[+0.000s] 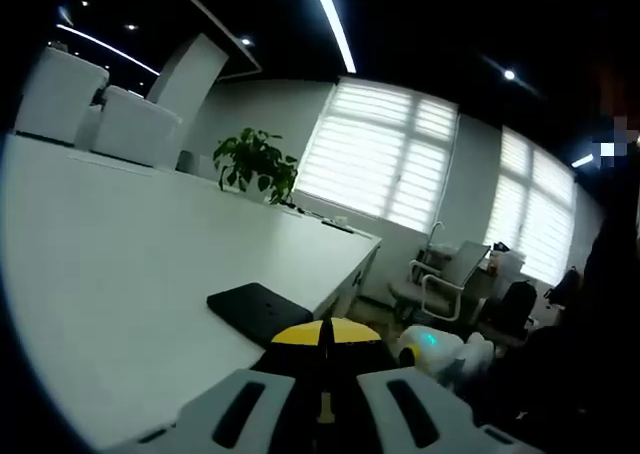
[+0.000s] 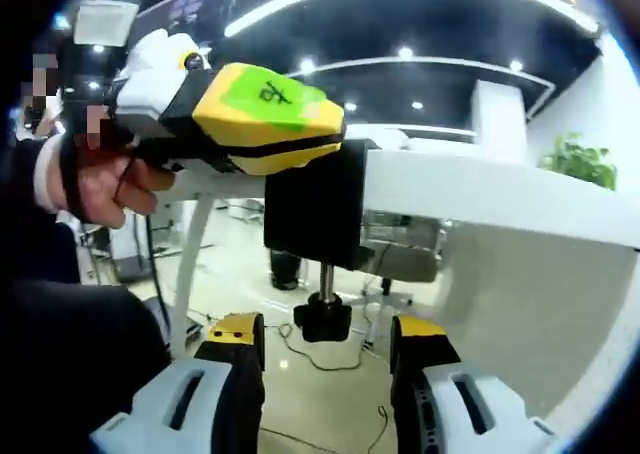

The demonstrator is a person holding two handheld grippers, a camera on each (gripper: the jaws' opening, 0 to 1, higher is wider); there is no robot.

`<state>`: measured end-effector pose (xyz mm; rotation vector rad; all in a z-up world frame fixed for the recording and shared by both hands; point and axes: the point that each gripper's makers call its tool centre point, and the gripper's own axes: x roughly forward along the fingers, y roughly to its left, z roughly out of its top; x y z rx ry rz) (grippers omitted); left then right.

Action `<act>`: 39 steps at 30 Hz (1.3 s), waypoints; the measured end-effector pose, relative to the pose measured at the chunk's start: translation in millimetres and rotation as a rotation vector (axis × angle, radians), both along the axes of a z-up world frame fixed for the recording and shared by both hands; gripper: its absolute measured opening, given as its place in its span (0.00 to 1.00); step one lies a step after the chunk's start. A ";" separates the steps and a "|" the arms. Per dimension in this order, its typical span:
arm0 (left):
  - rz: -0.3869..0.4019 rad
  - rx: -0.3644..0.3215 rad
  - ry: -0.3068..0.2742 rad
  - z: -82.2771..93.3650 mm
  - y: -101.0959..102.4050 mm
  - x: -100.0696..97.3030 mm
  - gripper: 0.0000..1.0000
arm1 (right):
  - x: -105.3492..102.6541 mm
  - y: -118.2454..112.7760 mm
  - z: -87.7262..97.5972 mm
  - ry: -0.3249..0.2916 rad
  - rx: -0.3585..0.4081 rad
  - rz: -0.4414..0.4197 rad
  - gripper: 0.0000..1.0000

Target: Clamp the fixed fixture on the desktop, loosen the retaining clip, secure it to the edge of the desk, and tighten the retaining clip.

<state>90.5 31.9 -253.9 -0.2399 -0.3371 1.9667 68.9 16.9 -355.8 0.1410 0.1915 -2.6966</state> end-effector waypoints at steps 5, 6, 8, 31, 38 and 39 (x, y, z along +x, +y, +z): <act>0.002 0.008 0.038 0.3 -0.1 0.1 0.01 | -6.6 -15.2 -11.9 -0.039 -0.049 -0.093 0.47; 0.001 0.009 0.038 0.5 0.0 0.0 0.01 | -5.8 -15.9 -10.1 -0.037 -0.045 -0.099 0.47; -0.001 0.012 0.028 0.7 0.0 -0.5 0.01 | -9.2 -12.5 -2.8 0.006 -0.015 -0.150 0.46; 0.002 0.012 0.035 0.9 0.0 -1.4 0.01 | -29.2 -9.3 -7.3 -0.068 -0.009 0.013 0.25; 0.003 0.010 0.024 0.6 -0.6 -1.0 0.01 | -29.4 -13.3 -8.9 -0.063 0.017 0.175 0.25; 0.003 0.006 0.026 0.5 -0.7 -0.9 0.01 | -28.9 -14.4 -9.1 -0.070 0.009 0.215 0.25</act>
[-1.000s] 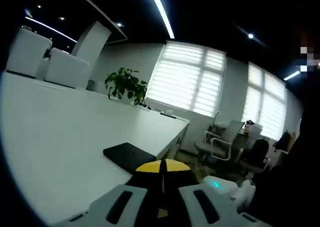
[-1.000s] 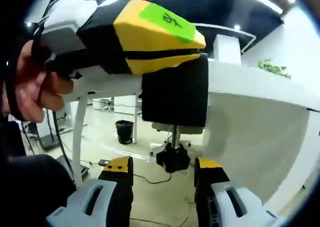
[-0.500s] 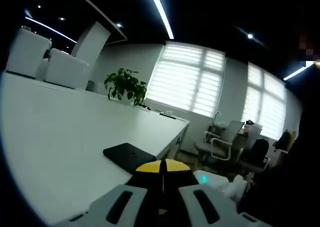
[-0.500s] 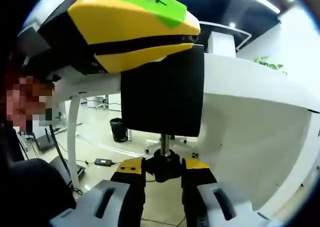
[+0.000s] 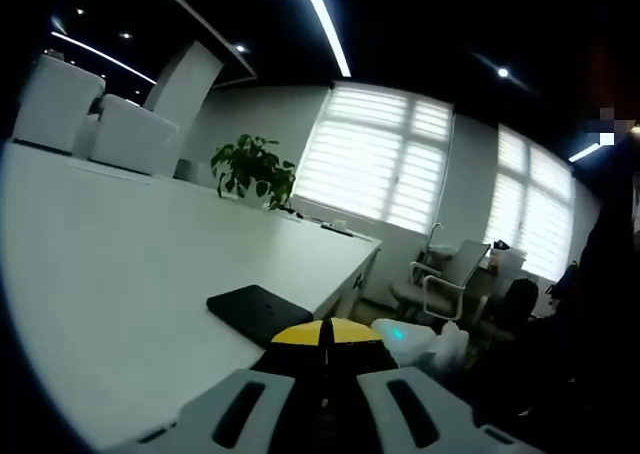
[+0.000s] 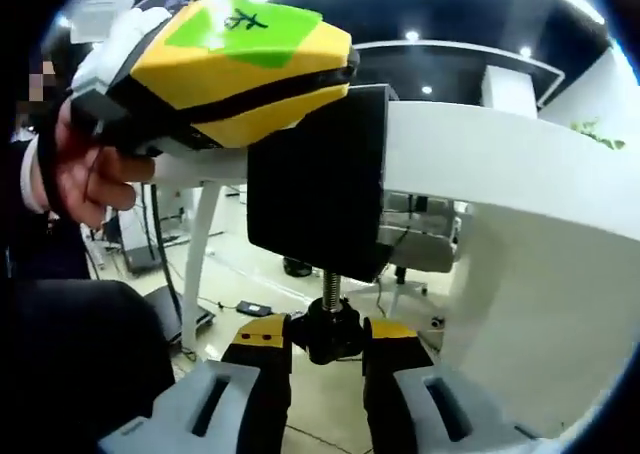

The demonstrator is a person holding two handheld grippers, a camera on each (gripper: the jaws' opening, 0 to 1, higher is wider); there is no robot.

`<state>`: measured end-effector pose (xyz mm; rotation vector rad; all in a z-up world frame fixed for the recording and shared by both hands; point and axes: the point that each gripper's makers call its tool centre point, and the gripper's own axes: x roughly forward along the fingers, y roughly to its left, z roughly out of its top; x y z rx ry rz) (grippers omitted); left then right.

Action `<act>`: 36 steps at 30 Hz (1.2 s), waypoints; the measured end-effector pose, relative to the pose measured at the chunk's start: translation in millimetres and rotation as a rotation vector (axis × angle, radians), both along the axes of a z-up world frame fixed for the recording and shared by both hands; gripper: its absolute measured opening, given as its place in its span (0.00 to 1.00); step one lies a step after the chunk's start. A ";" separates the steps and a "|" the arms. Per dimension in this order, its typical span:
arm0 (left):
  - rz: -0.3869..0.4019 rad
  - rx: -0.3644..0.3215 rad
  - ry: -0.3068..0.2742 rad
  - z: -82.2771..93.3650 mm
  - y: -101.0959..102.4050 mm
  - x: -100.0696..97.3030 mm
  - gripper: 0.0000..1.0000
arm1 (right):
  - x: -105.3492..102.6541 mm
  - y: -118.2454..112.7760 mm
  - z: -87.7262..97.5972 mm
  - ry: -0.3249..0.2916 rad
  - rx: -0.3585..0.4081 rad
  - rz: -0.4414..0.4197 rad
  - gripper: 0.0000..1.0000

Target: Clamp the fixed fixture on the desktop, loosen the retaining clip, secure it to the edge of the desk, and tighten the retaining clip.

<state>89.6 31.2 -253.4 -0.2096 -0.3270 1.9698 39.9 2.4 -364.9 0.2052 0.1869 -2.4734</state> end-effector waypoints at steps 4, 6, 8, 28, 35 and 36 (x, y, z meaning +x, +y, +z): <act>0.001 -0.013 0.006 -0.6 -0.2 0.3 0.01 | 7.5 -4.1 1.4 -0.018 -0.015 0.102 0.25; 0.002 -0.015 0.006 -0.6 -0.4 0.3 0.01 | 6.0 -4.1 0.7 -0.023 -0.011 0.161 0.25; 0.001 -0.014 0.003 -0.7 -0.6 0.1 0.01 | 13.1 -9.1 1.4 -0.043 -0.034 0.216 0.25; -0.013 -0.045 0.003 -2.8 0.6 0.9 0.01 | 10.1 -6.9 0.8 -0.021 -0.065 0.383 0.25; -0.013 -0.037 0.008 -2.5 0.7 1.0 0.01 | 16.5 16.4 8.0 0.003 -0.095 0.136 0.38; -0.013 -0.034 0.008 -2.4 0.6 1.0 0.01 | 16.8 20.1 6.6 -0.002 -0.088 0.106 0.41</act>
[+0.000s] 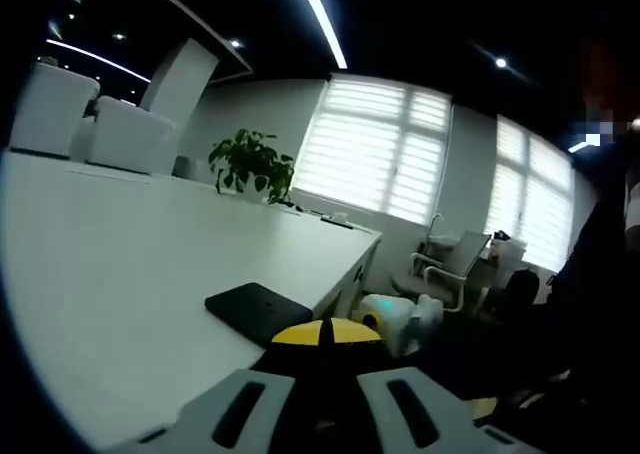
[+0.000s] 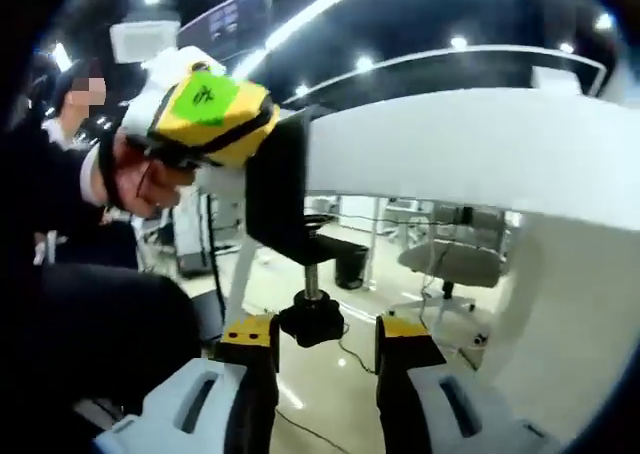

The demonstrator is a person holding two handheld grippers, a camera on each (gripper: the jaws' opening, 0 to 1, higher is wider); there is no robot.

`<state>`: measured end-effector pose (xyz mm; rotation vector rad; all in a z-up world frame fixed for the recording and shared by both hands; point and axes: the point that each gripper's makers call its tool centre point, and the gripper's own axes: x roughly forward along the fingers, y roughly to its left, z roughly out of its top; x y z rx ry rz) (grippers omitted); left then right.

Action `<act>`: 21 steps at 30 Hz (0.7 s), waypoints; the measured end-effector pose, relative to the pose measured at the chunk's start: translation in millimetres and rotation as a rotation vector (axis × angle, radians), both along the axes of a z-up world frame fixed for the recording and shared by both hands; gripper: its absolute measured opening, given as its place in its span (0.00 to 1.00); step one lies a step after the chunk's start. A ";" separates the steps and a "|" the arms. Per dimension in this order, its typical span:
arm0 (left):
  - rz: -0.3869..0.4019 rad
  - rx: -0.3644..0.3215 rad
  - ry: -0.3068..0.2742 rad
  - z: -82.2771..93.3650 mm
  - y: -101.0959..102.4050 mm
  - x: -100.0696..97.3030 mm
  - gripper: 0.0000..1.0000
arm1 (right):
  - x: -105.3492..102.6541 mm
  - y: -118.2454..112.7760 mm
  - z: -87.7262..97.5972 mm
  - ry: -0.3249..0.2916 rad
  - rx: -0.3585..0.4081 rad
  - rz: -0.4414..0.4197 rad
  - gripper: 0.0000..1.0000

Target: Clamp the fixed fixture on the desktop, loosen the retaining clip, secure it to the edge of the desk, and tighten the retaining clip.

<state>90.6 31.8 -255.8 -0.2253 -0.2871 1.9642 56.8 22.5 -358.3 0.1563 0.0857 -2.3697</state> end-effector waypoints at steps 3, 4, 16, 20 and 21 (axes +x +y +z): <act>-0.003 0.010 -0.005 0.1 1.0 0.7 0.01 | 7.7 7.1 -0.1 -0.031 -0.004 -0.116 0.43; -0.005 0.010 -0.005 -0.3 1.7 1.2 0.01 | 10.6 6.1 0.5 -0.031 0.000 -0.140 0.42; -0.016 0.007 0.016 -3.0 5.1 1.8 0.01 | -9.6 -10.7 -5.9 -0.045 0.009 -0.443 0.39; -0.017 0.010 0.019 -2.9 5.3 1.7 0.01 | -12.7 -16.9 -7.8 -0.040 0.035 -0.453 0.32; -0.018 0.011 0.019 -3.0 5.5 1.8 0.01 | -20.7 -13.9 -8.2 -0.041 0.037 -0.463 0.31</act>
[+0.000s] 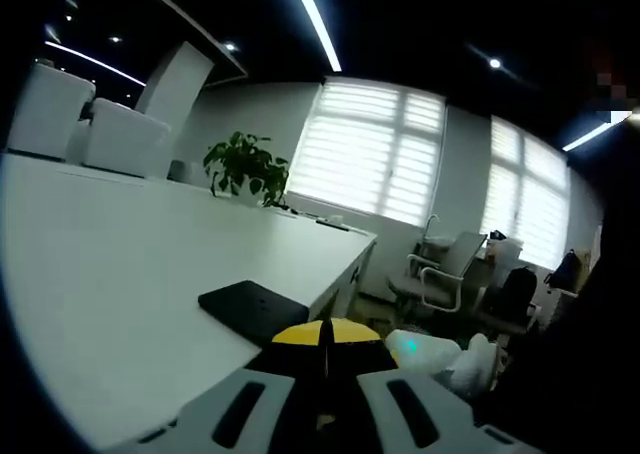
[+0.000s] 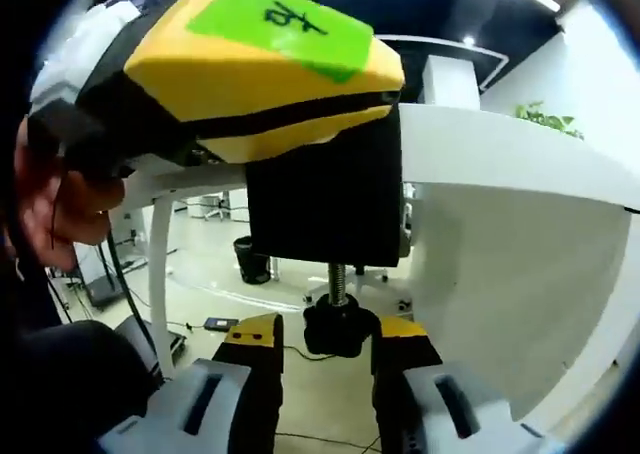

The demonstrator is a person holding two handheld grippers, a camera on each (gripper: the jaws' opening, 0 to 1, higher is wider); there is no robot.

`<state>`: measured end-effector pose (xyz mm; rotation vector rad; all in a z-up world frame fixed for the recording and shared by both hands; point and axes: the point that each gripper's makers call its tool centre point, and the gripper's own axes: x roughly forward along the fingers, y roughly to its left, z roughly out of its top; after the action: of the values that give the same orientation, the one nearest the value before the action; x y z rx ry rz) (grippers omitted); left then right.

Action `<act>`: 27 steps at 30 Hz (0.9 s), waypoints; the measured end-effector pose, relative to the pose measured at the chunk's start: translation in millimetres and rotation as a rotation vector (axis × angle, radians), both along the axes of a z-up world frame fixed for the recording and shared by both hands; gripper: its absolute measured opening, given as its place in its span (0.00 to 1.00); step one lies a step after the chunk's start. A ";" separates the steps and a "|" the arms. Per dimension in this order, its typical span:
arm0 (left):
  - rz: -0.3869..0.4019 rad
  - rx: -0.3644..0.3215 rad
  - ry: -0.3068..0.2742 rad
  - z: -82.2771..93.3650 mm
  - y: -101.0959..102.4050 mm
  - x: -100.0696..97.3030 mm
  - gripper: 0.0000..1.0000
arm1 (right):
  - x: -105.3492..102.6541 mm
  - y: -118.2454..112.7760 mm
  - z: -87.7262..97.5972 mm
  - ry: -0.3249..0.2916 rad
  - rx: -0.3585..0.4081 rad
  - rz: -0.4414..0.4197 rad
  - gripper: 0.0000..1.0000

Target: Clamp the fixed fixture on the desktop, loosen the retaining clip, secure it to the edge of the desk, and tighten the retaining clip.

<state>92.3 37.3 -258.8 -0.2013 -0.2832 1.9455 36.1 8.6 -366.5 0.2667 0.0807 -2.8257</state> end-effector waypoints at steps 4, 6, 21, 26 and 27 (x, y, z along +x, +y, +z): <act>0.001 0.001 0.001 -0.4 0.4 -0.4 0.01 | -1.8 6.4 0.1 -0.015 -0.001 -0.001 0.24; 0.000 0.002 0.002 -0.5 0.4 -0.5 0.01 | -3.2 5.8 -0.4 -0.029 -0.001 0.005 0.24; 0.000 -0.021 -0.001 -1.9 0.0 -0.5 0.01 | 8.0 -11.7 -2.4 -0.061 0.016 0.529 0.23; -0.002 -0.022 -0.009 -2.0 -0.3 -0.8 0.01 | 11.1 -15.5 -3.4 -0.061 -0.026 0.665 0.23; -0.003 -0.019 -0.013 -1.9 -0.5 -0.9 0.01 | 11.3 -15.4 -3.7 -0.055 -0.031 0.679 0.23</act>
<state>91.4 36.8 -260.7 -0.2267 -0.2728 1.9452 47.4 -6.8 -370.2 0.2505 0.0934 -2.1429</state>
